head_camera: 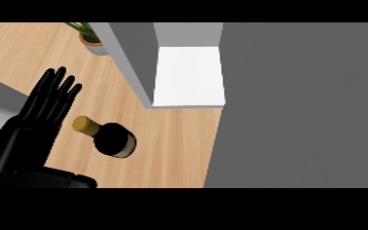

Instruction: Pick up the wine, place it into the cabinet and close the cabinet

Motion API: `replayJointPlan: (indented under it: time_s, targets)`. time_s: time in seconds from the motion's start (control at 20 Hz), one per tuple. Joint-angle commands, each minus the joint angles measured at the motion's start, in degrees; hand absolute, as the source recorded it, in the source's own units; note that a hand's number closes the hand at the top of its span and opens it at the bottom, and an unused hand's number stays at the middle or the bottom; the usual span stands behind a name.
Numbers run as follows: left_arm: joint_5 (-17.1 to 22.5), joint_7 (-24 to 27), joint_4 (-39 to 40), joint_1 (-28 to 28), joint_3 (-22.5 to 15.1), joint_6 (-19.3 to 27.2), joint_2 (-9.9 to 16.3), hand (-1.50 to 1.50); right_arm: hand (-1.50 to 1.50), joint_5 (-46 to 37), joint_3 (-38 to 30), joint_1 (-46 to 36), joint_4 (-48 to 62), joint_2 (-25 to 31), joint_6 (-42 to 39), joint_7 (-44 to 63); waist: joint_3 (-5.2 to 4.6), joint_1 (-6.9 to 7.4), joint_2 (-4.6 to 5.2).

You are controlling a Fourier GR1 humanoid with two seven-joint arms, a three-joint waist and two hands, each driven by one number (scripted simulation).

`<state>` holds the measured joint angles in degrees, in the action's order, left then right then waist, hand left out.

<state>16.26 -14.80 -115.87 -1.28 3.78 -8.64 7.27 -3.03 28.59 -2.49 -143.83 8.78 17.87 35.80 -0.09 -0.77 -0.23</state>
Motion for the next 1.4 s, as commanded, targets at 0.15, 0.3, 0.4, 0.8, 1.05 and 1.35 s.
replayJointPlan:
  time_s: [0.15, 0.3, 0.4, 0.8, 1.05, 1.35]
  targets:
    - [-3.58, 9.06, 6.94, -4.6, 0.41, -3.1, -0.92, -1.5, -1.5, -7.19, 3.86, 2.73, -12.51, 2.7, 1.35, 4.57, 0.0, -0.14, -0.11]
    - [-4.23, 14.15, 11.3, -5.49, 2.5, -4.68, -0.62, -1.5, -1.5, -8.78, 3.65, -0.36, -11.56, 2.35, 3.6, 7.05, -0.07, -0.14, -0.13]
    - [-5.54, 15.53, 14.23, -3.99, 4.01, -4.31, 0.34, -1.5, -1.5, -6.7, 3.89, 4.65, -14.0, 4.68, 2.72, 3.83, 0.01, -0.94, -0.18]
    - [-6.85, 23.41, 23.41, -5.73, 4.52, -8.68, 1.15, -1.5, -1.5, -8.2, 5.63, 1.67, -12.45, 5.58, 5.05, 4.13, -0.02, -0.46, -0.1]
    - [-9.36, 28.28, 32.05, -2.87, 4.54, -9.31, 1.12, -1.5, -1.5, -9.05, 7.07, 2.65, -11.29, 6.26, 6.42, 3.5, 0.0, -0.37, -0.02]
    - [-10.9, 34.19, 41.23, -1.13, 6.07, -9.57, 1.44, -1.5, -1.5, -9.23, 6.8, -1.75, -8.62, 5.96, 7.87, 3.94, -0.02, -0.06, 0.05]
